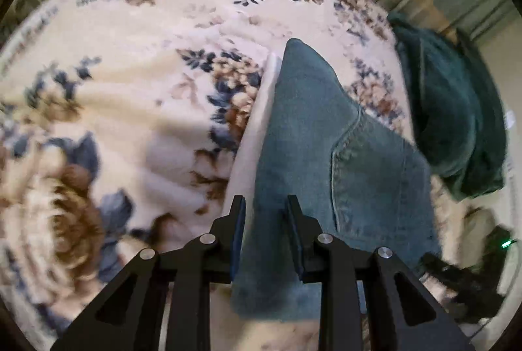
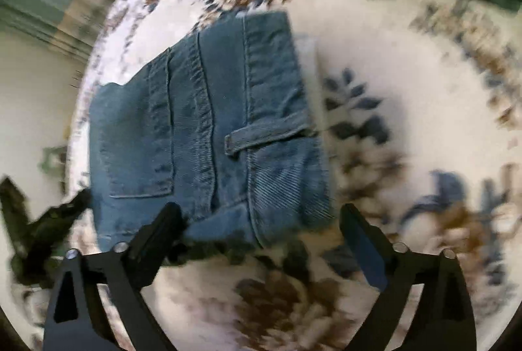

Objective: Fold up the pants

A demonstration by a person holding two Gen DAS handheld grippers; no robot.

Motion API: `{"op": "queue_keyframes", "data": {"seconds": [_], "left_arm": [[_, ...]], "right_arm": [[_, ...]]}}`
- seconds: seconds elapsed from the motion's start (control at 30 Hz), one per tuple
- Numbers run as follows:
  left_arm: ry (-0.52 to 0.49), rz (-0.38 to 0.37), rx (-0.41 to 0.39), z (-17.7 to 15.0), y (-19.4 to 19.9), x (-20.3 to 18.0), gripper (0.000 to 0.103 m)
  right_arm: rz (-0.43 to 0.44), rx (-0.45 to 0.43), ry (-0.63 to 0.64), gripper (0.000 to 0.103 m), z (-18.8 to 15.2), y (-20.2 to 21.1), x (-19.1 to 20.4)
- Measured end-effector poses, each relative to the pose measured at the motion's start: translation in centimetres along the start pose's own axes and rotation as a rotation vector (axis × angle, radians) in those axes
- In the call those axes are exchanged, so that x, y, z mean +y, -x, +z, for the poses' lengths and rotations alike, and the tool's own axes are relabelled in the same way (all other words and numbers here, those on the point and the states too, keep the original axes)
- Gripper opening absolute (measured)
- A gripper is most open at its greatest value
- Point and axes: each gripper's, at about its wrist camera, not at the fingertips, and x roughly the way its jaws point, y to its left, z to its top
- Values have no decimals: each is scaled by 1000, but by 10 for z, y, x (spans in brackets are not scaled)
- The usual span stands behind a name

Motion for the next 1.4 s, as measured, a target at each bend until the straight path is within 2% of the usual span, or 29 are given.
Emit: {"op": "queue_keyframes", "data": {"seconds": [0.1,0.17,0.23,0.33,0.6,0.87,1.2,1.4], "left_arm": [[-49,75,-11,-7,24,-19,25],[-70,155,-14,-11,40,-31,37],[-80,215,-14,-15,56,-41,70],[-98,231,-35,-21,82,-55,84],[-167,282,-118,-49,172,-108,86],[-193,264,-220,-100,289,-147,86],[-174,264,-367,-173,438,-166,86],[-199,252,-425,-204,502,-174,86]], "right_arm": [[-159,-50,51,103,-1,35,12],[-203,-76,70,103,-7,60,16],[-239,-101,100,103,-11,85,23],[-278,-146,150,103,-20,127,39],[-271,-236,209,103,-64,249,59],[-233,-338,247,103,-130,390,56],[-192,-507,344,103,-232,575,64],[-161,-570,367,103,-282,652,75]]}}
